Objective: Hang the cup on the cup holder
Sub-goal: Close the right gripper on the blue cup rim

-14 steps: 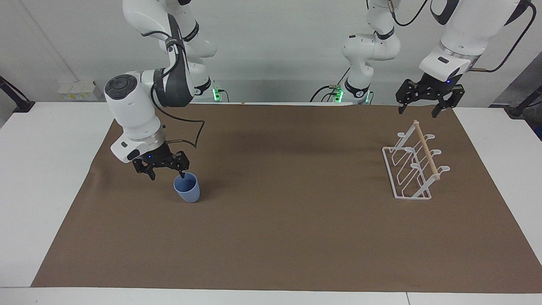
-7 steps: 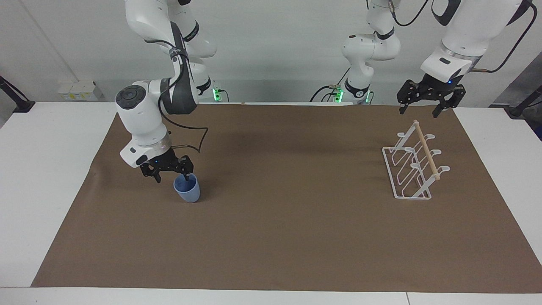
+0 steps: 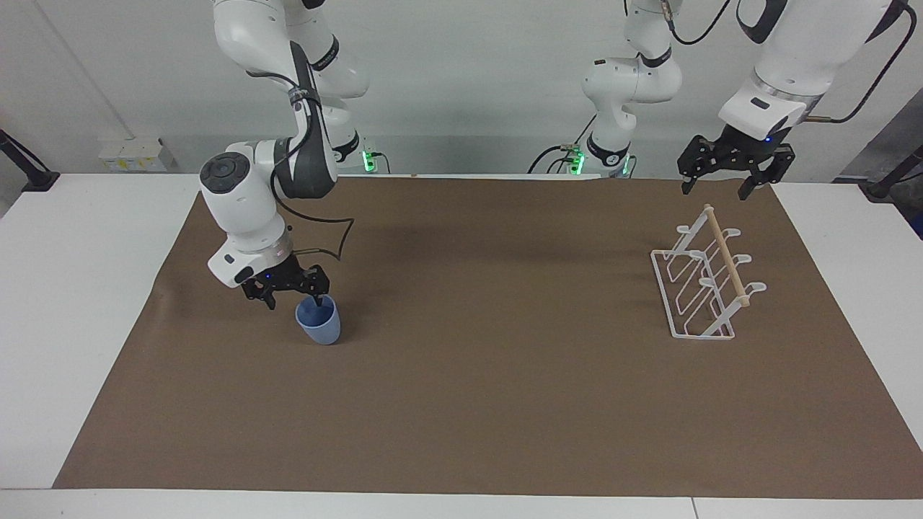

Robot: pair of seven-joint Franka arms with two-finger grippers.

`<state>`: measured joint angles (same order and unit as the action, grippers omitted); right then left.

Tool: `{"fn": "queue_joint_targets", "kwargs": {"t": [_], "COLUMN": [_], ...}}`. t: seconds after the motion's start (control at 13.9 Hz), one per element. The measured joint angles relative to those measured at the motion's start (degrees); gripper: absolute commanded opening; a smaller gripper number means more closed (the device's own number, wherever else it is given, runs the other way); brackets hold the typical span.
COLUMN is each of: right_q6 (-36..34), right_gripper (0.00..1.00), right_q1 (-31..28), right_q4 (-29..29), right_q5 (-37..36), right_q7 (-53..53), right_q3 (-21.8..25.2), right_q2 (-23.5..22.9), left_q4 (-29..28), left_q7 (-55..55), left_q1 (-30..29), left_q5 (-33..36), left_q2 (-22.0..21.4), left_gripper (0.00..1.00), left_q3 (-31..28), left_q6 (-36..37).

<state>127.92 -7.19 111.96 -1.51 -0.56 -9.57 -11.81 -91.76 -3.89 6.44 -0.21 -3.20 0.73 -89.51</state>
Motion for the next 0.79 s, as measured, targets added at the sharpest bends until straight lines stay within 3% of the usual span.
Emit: {"fn": "queue_joint_targets", "kwargs": {"t": [0.36,0.57,0.79], "right_q6": [4.09,4.09,4.08], "right_gripper": [1.00,0.74,0.31], "right_q1": [-0.89,-0.89,-0.89], "right_q4": [3.12,3.23,3.49], "right_q5": [0.00,0.00,0.00], "right_q7": [-1.07,-1.08,-1.08], "right_q3": [0.11,0.06,0.02], "right_q2": [-0.01,0.01,0.04], "left_q4": [-0.03,-0.04,-0.21], "left_q7": [0.00,0.00,0.00], "left_q1": [-0.02,-0.02,-0.02], "left_q5": [0.00,0.00,0.00], "left_q2": [0.00,-0.01,-0.01], "left_gripper": [1.00,1.00,1.00], "left_q3": [-0.12,-0.12,-0.13], "left_q6": [-0.03,-0.03,-0.01]}}
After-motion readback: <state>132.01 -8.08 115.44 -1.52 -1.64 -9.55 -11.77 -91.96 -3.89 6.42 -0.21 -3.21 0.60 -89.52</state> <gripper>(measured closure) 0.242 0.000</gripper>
